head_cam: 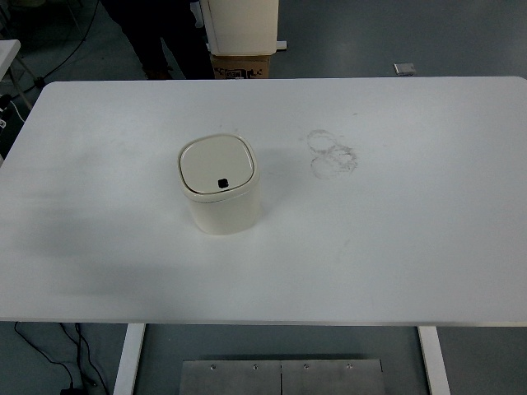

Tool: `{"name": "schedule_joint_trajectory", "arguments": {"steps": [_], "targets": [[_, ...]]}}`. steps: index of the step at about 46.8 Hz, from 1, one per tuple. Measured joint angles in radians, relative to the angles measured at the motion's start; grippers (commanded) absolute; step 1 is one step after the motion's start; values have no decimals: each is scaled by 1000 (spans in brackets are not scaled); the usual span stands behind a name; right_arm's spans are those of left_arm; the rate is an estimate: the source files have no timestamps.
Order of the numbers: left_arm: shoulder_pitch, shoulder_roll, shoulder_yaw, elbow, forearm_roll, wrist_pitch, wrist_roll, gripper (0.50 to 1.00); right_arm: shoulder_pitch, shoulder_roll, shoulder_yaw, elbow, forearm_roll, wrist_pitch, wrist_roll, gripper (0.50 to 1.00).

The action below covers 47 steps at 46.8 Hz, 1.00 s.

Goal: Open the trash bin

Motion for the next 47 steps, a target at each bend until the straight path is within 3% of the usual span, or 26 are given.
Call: {"name": "schedule_joint_trajectory", "arguments": {"steps": [47], "targets": [[-28,5,2,1,15,-13,1,1000,0,0,0,0,0,0,0,991]]}}
